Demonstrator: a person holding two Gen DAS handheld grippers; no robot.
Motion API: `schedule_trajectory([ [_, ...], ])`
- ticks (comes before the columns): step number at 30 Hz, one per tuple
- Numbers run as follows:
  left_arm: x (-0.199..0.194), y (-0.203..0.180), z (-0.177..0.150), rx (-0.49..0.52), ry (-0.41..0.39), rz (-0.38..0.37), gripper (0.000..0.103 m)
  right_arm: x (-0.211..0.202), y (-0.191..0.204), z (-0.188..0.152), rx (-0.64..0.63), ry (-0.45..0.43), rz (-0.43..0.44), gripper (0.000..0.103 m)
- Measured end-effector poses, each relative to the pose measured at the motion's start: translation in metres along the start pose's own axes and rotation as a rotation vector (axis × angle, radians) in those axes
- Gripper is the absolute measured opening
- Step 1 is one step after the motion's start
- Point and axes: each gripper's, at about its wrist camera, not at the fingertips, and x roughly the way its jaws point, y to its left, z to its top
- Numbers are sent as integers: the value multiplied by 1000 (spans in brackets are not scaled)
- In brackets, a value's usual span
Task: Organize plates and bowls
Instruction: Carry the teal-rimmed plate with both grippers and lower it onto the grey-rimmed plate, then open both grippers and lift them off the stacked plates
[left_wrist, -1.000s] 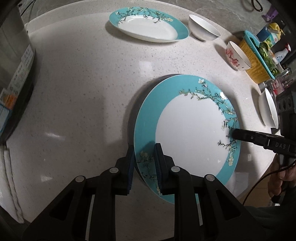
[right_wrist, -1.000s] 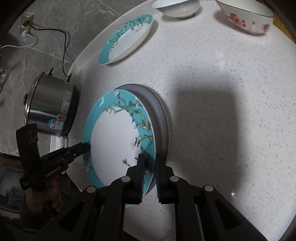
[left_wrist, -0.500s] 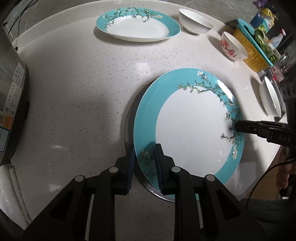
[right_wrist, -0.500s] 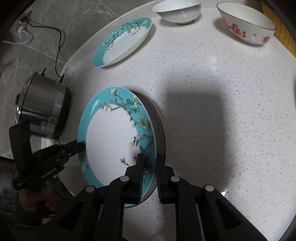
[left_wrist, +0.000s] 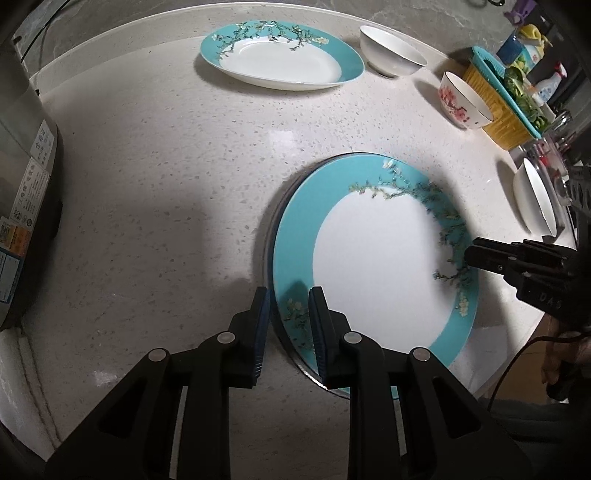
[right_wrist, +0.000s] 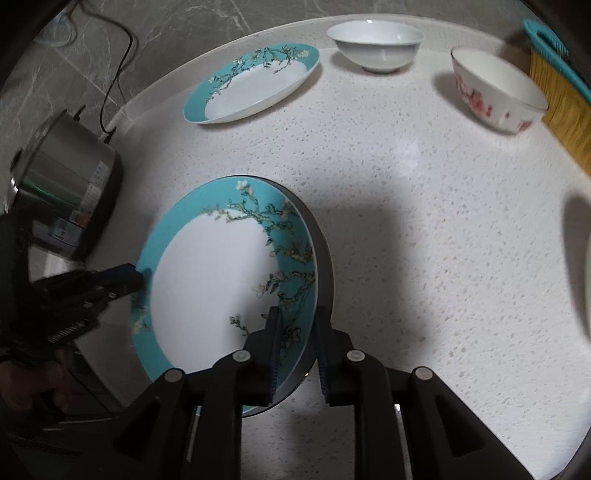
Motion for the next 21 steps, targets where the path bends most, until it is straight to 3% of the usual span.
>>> schedule_trajectory([
  [7,-9,14,10,-10,-42,-51,20,-1,3,-1,29,-20,-38,22],
  [9,-15,21,18,-28,-76,-81,22,-7,3,-1,47,-40,-52,31],
  [10,-17,24,22,-39,-91,-93,36,-14,1,-1,63,-68,-55,41],
  [11,-18,29,28,-53,-99,-107,71,-20,-1,0,77,-95,-51,46],
  [13,-20,42,43,-100,-140,-190,102,-39,-12,3,138,-177,-14,73],
  [15,-21,53,59,-138,-160,-261,102,-51,-26,6,211,-238,50,91],
  [17,-18,62,81,-155,-148,-319,102,-56,-39,14,275,-268,118,91],
  [21,-11,80,126,-221,-144,-309,102,-49,-73,46,451,-288,285,94],
])
